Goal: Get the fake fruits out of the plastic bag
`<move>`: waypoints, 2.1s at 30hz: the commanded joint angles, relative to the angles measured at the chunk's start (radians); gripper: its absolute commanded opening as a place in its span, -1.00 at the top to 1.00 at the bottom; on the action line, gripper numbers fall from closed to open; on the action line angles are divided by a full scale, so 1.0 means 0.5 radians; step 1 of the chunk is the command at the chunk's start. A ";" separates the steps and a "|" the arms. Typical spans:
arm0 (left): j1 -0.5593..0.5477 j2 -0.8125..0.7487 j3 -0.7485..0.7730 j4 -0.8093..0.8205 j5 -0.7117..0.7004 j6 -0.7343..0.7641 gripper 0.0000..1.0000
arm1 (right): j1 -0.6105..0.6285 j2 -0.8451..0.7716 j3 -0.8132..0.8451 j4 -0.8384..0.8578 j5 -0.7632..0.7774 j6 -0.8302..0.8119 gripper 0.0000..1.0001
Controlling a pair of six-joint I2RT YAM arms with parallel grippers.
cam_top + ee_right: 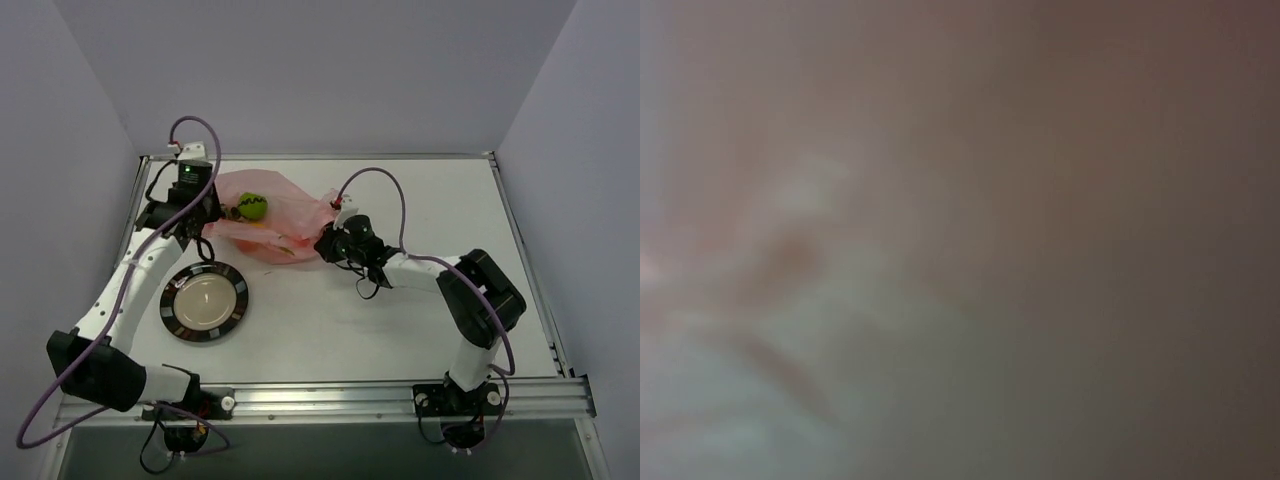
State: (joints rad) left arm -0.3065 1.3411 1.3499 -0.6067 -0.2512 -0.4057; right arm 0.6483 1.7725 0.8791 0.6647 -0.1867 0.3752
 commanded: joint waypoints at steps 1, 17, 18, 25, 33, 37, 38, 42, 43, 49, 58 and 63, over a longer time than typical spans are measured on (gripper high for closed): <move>0.097 0.011 0.080 0.142 0.131 -0.097 0.95 | 0.004 -0.173 0.018 -0.145 0.140 -0.042 0.81; 0.450 0.407 0.408 0.327 0.493 -0.134 0.95 | 0.218 -0.803 0.558 -0.897 0.401 -0.155 0.40; 0.453 0.422 0.417 0.333 0.496 -0.137 0.95 | 0.258 -0.781 0.585 -0.891 0.410 -0.161 0.51; 0.484 0.490 0.485 0.351 0.557 -0.143 0.95 | 0.529 -0.321 0.941 -0.772 0.395 -0.312 0.80; 0.601 0.720 0.571 0.391 0.585 -0.130 0.95 | 0.495 0.421 1.114 -0.557 0.456 -0.376 1.00; 0.693 0.904 0.641 0.489 0.625 -0.103 0.95 | 0.544 0.551 0.875 -0.357 0.306 -0.217 1.00; 0.699 0.947 0.666 0.517 0.640 -0.094 0.95 | 0.581 0.572 0.838 -0.284 0.315 -0.183 1.00; 0.708 1.210 0.794 0.557 0.650 -0.051 0.95 | 0.624 0.633 0.718 -0.142 0.346 -0.070 1.00; 0.708 1.241 0.816 0.563 0.659 -0.054 0.95 | 0.627 0.649 0.715 -0.127 0.346 -0.060 1.00; 0.705 1.187 0.756 0.648 0.738 -0.130 0.93 | 0.627 0.652 0.708 -0.090 0.367 -0.042 1.00; 0.650 0.150 0.094 0.520 0.702 -0.305 -0.67 | 0.559 0.382 0.666 -0.111 0.364 0.078 1.00; 0.377 -0.399 -0.337 0.373 0.372 -0.342 -0.38 | 0.541 0.336 0.647 -0.118 0.300 0.139 1.00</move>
State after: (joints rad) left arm -0.0433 1.2106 1.2819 -0.3309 0.0479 -0.5495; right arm 0.9230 2.0052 1.2106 0.5800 -0.0196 0.4141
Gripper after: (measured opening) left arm 0.724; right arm 0.001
